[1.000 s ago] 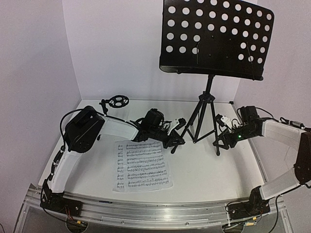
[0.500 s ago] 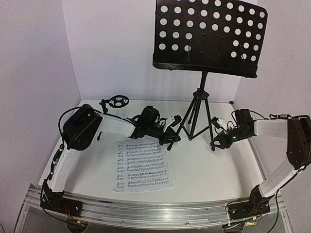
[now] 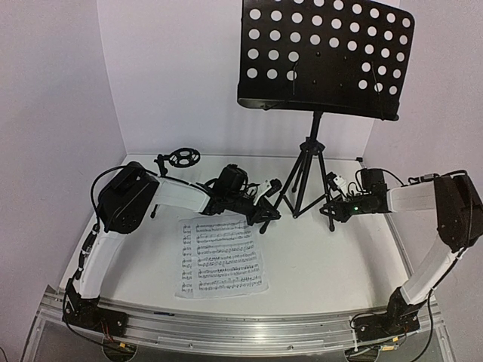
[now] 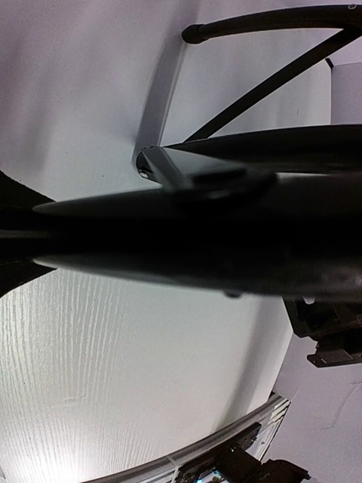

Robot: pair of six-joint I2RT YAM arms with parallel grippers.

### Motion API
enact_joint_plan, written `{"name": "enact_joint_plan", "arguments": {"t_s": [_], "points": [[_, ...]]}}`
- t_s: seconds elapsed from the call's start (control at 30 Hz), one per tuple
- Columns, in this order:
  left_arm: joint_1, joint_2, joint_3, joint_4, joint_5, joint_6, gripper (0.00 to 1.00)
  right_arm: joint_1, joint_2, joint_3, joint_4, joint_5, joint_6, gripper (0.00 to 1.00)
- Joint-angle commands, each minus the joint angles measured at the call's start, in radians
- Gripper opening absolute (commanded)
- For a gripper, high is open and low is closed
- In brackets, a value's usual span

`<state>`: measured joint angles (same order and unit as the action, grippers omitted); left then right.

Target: Set up the instrument practice props

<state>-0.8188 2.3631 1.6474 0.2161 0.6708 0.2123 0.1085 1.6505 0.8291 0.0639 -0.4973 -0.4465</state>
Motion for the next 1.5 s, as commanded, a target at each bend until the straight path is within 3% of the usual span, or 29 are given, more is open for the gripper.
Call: {"name": "enact_joint_plan", "arguments": {"t_s": [0.0, 0.13, 0.33, 0.63, 1.2, 1.47], "points": [[0.001, -0.036, 0.035, -0.053, 0.023, 0.01, 0.0, -0.002, -0.004, -0.012, 0.097, -0.009, 0.019, 0.15], [0.013, -0.059, 0.055, -0.152, -0.005, 0.044, 0.0, -0.004, -0.048, -0.022, 0.022, 0.014, -0.048, 0.0], [0.025, -0.103, 0.097, -0.372, -0.007, 0.163, 0.0, -0.056, -0.121, -0.06, -0.111, 0.028, -0.121, 0.0], [0.029, -0.155, 0.077, -0.496, -0.029, 0.254, 0.0, -0.088, -0.156, -0.062, -0.28, 0.112, -0.211, 0.0], [0.037, -0.207, 0.007, -0.599, 0.002, 0.269, 0.0, -0.17, -0.175, -0.07, -0.462, 0.122, -0.317, 0.0], [0.021, -0.17, -0.033, -0.457, -0.003, 0.208, 0.0, -0.159, -0.139, -0.003, -0.428, 0.087, -0.285, 0.06]]}}
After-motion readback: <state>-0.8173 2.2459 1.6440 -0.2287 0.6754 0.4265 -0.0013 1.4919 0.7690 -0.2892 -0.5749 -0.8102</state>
